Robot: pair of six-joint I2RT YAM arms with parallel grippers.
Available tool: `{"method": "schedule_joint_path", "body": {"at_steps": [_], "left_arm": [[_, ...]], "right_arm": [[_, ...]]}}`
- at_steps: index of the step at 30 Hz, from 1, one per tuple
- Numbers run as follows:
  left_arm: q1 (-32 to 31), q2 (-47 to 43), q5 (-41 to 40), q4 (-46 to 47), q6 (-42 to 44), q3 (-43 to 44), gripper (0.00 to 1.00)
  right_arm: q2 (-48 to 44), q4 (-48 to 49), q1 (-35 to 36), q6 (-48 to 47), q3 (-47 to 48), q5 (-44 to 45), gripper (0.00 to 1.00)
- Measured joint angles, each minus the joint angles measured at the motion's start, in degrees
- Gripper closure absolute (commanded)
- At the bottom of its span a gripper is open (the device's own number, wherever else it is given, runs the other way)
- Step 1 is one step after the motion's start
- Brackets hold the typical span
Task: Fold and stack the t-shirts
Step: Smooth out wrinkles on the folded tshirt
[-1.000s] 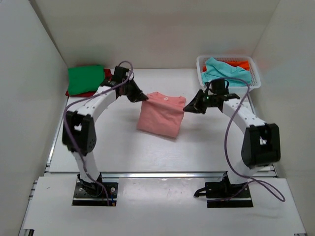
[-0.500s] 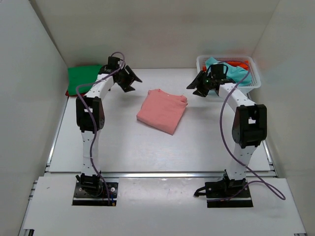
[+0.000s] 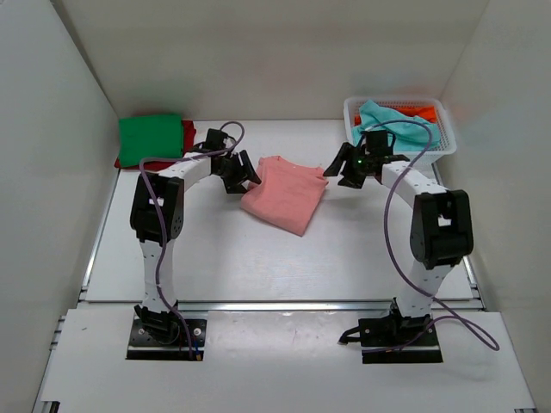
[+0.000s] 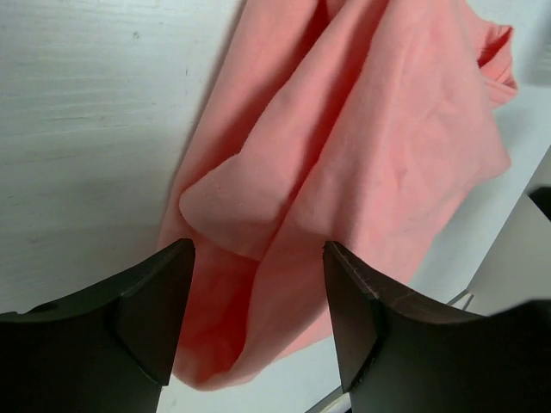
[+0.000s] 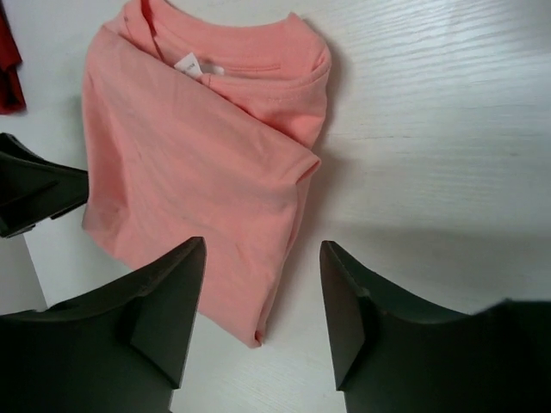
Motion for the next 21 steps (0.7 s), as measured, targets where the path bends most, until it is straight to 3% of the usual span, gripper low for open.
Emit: {"method": "schedule_joint_path", "body": {"at_steps": [3, 7, 8, 9, 11, 12, 21], "left_arm": [[0.0, -0.5, 0.7, 2.2, -0.1, -1.7, 0.3], [0.2, -2.2, 1.2, 4.3, -0.7, -7.0, 0.31], [0.4, -2.6, 1.8, 5.0, -1.2, -8.0, 0.31], [0.5, -3.1, 2.2, 5.6, -1.5, -9.0, 0.31], [0.6, -4.0, 2.4, 6.4, -1.9, -10.4, 0.31], [0.6, -4.3, 2.7, 6.8, -2.1, -11.1, 0.32], [1.1, -4.9, 4.3, 8.3, -3.1, -12.9, 0.31]], "right_arm": [[6.1, 1.1, 1.7, -0.8, 2.5, -0.8, 0.33], [13.0, 1.0, 3.1, -1.7, 6.7, -1.2, 0.36], [14.4, 1.0, 3.3, -1.8, 7.8, -1.5, 0.45], [15.5, 0.9, 3.3, -2.1, 8.8, -2.1, 0.66], [17.3, 0.3, 3.2, -2.6, 11.1, -3.0, 0.91], [17.8, -0.1, 3.2, -3.1, 12.1, -3.1, 0.99], [17.7, -0.4, 3.5, -3.9, 16.2, -5.5, 1.0]]}}
